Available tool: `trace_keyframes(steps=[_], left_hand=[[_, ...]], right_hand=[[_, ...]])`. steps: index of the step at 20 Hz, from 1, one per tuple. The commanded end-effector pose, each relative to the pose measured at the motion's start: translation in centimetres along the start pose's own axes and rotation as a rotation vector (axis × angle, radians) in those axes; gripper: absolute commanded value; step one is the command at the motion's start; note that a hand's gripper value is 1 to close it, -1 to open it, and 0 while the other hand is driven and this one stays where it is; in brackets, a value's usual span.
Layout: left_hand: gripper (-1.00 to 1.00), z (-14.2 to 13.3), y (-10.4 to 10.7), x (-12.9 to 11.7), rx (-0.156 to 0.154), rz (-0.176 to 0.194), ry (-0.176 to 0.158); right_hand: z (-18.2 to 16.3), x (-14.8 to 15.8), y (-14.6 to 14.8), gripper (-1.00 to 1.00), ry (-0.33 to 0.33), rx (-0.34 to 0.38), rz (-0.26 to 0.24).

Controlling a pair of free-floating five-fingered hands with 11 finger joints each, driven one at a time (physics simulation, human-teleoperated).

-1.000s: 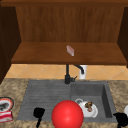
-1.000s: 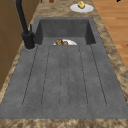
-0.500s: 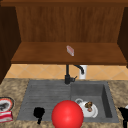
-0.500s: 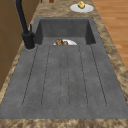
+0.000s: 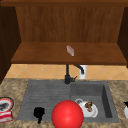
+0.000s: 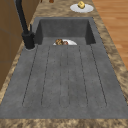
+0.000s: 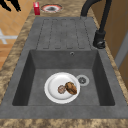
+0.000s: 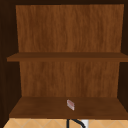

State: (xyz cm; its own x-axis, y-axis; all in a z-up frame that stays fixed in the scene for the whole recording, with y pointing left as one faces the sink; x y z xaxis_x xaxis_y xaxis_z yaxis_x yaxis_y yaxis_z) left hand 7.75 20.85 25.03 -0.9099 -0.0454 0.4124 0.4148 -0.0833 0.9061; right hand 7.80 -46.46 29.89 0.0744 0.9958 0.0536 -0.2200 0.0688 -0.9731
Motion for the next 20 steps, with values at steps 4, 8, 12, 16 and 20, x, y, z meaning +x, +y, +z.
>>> trace_keyframes(steps=[4, 8, 12, 16, 20], left_hand=[[0.0, 0.0, 0.0, 0.0, 0.001, -0.001, 0.001], [0.0, 0.0, 0.0, 0.0, 0.002, -0.002, 0.001], [0.0, 0.0, 0.0, 0.0, 0.002, -0.003, 0.002], [0.0, 0.0, 0.0, 0.0, 0.002, -0.003, 0.002], [0.0, 0.0, 0.0, 0.0, 0.003, -0.003, 0.002]], right_hand=[[-3.6, -2.4, -1.0, -1.0, 0.006, 0.101, 0.009], [-5.4, -5.0, -1.1, -1.0, -0.004, 0.091, -0.009], [-7.3, -7.4, -1.1, -1.0, -0.013, 0.088, -0.024], [-8.5, -10.4, -0.3, -1.0, -0.021, 0.071, -0.025], [-9.7, -13.1, 1.4, -1.0, -0.046, 0.07, -0.007]])
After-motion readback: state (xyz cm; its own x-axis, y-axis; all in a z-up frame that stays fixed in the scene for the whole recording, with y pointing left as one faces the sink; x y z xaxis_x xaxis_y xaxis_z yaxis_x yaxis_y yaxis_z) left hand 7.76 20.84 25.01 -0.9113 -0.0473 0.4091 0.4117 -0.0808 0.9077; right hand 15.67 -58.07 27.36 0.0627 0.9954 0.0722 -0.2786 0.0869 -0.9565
